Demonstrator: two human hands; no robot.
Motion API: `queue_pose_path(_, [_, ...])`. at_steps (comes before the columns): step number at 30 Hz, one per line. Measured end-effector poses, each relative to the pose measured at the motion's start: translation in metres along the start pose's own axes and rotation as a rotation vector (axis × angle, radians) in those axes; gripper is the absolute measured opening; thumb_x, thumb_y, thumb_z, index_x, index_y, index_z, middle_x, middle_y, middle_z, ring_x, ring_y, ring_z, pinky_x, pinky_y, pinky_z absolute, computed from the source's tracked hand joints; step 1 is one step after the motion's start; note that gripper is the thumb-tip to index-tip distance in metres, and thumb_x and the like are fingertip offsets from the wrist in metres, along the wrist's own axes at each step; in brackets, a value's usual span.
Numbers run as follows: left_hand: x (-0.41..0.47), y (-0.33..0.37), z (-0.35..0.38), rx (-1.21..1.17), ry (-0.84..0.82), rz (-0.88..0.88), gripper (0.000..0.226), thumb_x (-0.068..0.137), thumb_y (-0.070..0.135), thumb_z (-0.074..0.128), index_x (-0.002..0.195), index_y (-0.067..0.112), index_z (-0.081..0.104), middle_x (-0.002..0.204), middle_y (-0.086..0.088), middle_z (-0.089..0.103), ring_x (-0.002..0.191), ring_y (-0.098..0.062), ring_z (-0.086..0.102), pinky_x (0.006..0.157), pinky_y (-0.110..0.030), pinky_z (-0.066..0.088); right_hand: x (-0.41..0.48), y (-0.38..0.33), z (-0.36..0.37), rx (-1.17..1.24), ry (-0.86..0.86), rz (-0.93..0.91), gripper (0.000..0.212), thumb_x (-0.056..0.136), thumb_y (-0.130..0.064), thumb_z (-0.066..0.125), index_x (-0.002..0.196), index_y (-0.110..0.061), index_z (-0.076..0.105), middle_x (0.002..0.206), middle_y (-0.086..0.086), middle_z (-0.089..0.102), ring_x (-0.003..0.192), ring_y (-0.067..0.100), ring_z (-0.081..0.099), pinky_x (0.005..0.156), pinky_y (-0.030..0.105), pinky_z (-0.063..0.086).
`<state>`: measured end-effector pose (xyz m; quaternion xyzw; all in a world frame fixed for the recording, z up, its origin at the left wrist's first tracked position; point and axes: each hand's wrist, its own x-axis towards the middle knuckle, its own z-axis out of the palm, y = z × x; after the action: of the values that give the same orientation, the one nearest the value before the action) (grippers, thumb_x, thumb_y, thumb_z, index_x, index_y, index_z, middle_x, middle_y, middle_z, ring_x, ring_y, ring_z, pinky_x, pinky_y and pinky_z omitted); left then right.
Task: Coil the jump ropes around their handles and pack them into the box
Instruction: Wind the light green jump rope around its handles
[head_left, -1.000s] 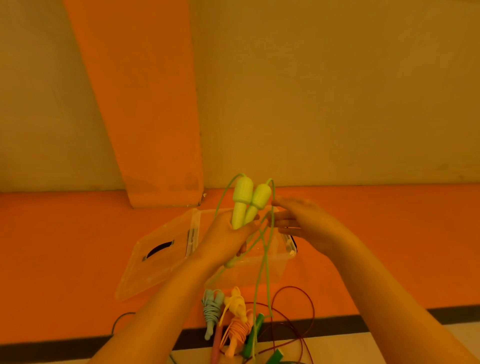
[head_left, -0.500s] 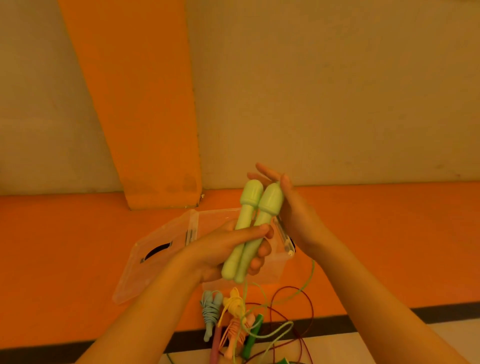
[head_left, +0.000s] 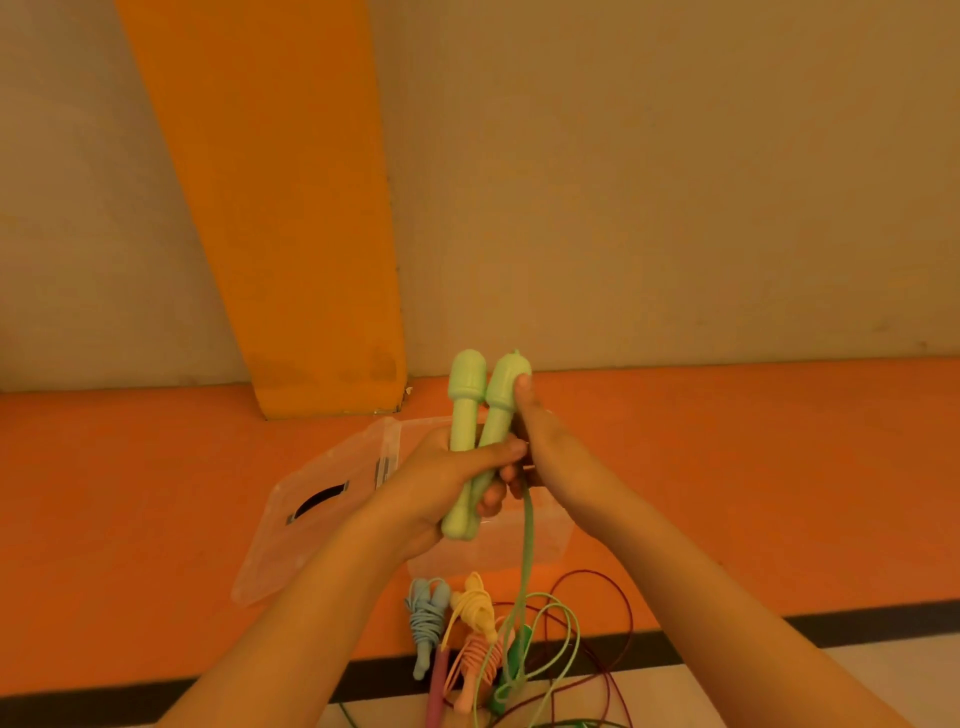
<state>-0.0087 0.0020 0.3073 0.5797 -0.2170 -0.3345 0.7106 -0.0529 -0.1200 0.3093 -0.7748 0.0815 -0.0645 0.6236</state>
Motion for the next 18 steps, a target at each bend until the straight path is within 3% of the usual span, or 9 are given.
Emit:
queue_pose_path(2, [0.001, -0.001, 0.000, 0.047, 0.032, -0.001, 0.013, 0.090, 0.000, 0.057, 0.077, 0.003, 0.056, 0.054, -0.006, 0.053, 0.040, -0.012, 0.045, 0.041, -0.021, 0.036, -0.001, 0.000, 0.003, -0.015, 0.013, -0.053, 0.045, 0.096, -0.051, 0.039, 0.074, -0.015, 0.053, 0.044, -0.008, 0.051, 0.042, 0.007, 0.046, 0.047, 0.020, 0.037])
queue_pose_path(5, [0.001, 0.000, 0.000, 0.112, 0.002, -0.024, 0.007, 0.088, -0.006, 0.055, 0.083, -0.001, 0.056, 0.054, -0.008, 0.054, 0.040, -0.013, 0.046, 0.041, -0.021, 0.038, -0.004, 0.002, 0.002, -0.002, 0.022, -0.083, 0.024, 0.096, -0.033, 0.053, 0.082, -0.014, 0.057, 0.043, -0.012, 0.052, 0.041, 0.003, 0.048, 0.043, 0.012, 0.035])
queue_pose_path(10, [-0.005, 0.009, -0.002, 0.103, -0.154, -0.073, 0.005, 0.088, -0.003, 0.059, 0.088, 0.002, 0.059, 0.060, -0.009, 0.055, 0.044, -0.013, 0.049, 0.044, -0.021, 0.041, -0.007, 0.002, -0.002, 0.165, -0.021, -0.061, 0.038, 0.085, -0.045, 0.064, 0.090, -0.007, 0.065, 0.051, 0.002, 0.055, 0.057, 0.030, 0.054, 0.057, 0.036, 0.044])
queue_pose_path(12, [-0.006, 0.009, 0.001, 0.108, -0.189, -0.077, 0.005, 0.089, -0.001, 0.059, 0.093, 0.002, 0.058, 0.060, -0.008, 0.057, 0.047, -0.013, 0.051, 0.045, -0.021, 0.042, -0.010, 0.000, -0.001, 0.237, -0.052, -0.057, 0.035, 0.089, -0.036, 0.063, 0.086, -0.001, 0.062, 0.046, 0.008, 0.052, 0.043, 0.027, 0.052, 0.051, 0.033, 0.049])
queue_pose_path(14, [-0.007, 0.009, 0.003, 0.105, -0.190, -0.062, 0.007, 0.088, 0.004, 0.060, 0.094, 0.001, 0.058, 0.062, -0.008, 0.059, 0.051, -0.016, 0.057, 0.049, -0.023, 0.048, -0.013, -0.003, 0.000, 0.281, -0.042, -0.061, 0.031, 0.091, -0.030, 0.060, 0.078, -0.002, 0.060, 0.042, 0.011, 0.046, 0.032, 0.022, 0.045, 0.040, 0.024, 0.043])
queue_pose_path(18, [-0.007, 0.009, 0.004, 0.073, -0.152, -0.033, 0.015, 0.087, 0.017, 0.061, 0.097, 0.006, 0.061, 0.074, -0.006, 0.065, 0.065, -0.017, 0.063, 0.063, -0.032, 0.055, -0.007, -0.004, -0.003, 0.290, 0.109, -0.083, 0.027, 0.090, -0.028, 0.062, 0.072, -0.008, 0.056, 0.048, 0.002, 0.043, 0.037, 0.011, 0.037, 0.038, 0.020, 0.033])
